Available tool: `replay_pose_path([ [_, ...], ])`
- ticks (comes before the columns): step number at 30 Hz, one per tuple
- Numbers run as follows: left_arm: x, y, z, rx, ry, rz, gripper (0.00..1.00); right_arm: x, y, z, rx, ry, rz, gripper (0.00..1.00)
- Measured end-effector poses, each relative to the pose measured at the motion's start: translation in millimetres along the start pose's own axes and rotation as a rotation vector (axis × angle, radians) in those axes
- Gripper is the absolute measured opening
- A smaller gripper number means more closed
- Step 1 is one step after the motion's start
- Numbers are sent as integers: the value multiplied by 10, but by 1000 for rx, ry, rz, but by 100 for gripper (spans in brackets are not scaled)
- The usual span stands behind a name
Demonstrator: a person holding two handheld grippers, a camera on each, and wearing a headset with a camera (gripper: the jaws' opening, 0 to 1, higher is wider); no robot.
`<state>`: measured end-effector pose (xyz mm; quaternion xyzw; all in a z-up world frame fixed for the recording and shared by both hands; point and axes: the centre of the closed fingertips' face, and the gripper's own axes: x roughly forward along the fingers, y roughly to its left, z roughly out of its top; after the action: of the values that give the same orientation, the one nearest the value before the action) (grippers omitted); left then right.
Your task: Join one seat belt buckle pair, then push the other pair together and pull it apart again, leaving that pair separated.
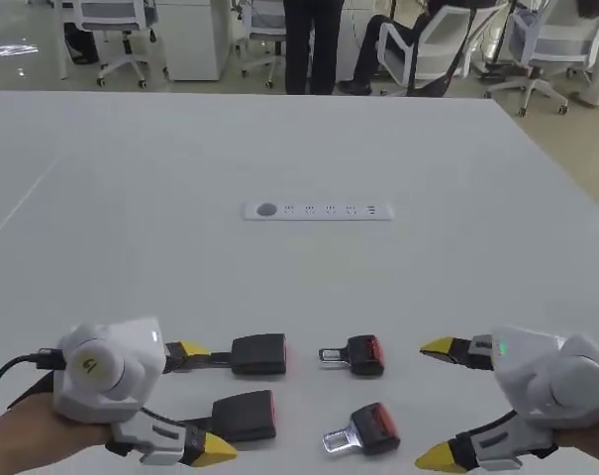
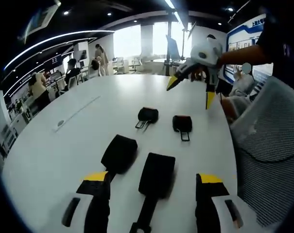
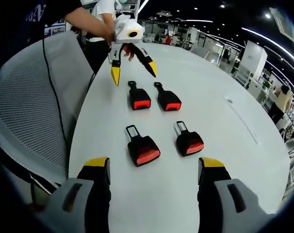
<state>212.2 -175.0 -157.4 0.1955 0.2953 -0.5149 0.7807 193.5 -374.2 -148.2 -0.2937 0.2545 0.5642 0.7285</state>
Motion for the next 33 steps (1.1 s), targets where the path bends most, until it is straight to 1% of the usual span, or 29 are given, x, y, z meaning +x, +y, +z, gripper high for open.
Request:
replay_pose_path([
  [2,35,6,-32,8,20,-6,69,30,18,-37,-26,20,20,67],
  [3,48,2,-38,12,26,-10,67,41,23,-46,-35,28,22,65],
  [4,59,-48,-6,16,34,-18,66,59,44,-50,-45,34,33,64],
  [7,103,-72,-29,35,60,-36,62,97,78,-57,-62,41,56,60],
  [8,99,-138,20,39,69,-40,61,108,83,-62,-67,44,62,59],
  [9,115,-156,9,44,83,-48,59,124,85,-75,-76,51,69,59],
  [10,140,-111,-51,46,90,-54,58,135,88,-78,-84,53,74,57],
  [11,156,-117,-67,49,99,-62,57,150,88,-82,-92,59,79,56],
  [12,161,-133,-65,54,109,-65,56,162,82,-80,-94,60,78,56],
  [13,181,-124,-82,66,117,-66,56,177,70,-74,-95,59,77,56],
  [15,204,-116,-99,67,125,-72,55,196,69,-54,-98,54,79,55],
  [17,217,-132,-100,71,138,-81,54,222,75,-43,-106,57,84,52],
  [19,226,-147,-100,77,152,-85,52,255,90,-31,-111,62,93,51],
  [23,258,-112,-161,86,180,-95,50,321,111,-27,-116,67,110,49],
  [24,271,-91,-196,90,190,-101,48,335,115,-29,-118,69,114,49],
  [25,274,-90,-204,92,194,-105,46,356,121,-37,-123,73,120,48],
  [26,265,-132,-174,94,201,-113,45,375,127,-45,-122,77,125,47],
  [27,266,-142,-173,95,207,-118,44,388,133,-53,-122,80,131,47],
  [28,284,-102,-219,97,211,-121,44,399,134,-60,-122,84,133,46],
  [29,291,-94,-230,98,216,-124,43,412,145,-57,-121,87,137,45],
  [33,294,-120,-217,98,229,-134,40,447,133,-63,-113,94,139,43],
])
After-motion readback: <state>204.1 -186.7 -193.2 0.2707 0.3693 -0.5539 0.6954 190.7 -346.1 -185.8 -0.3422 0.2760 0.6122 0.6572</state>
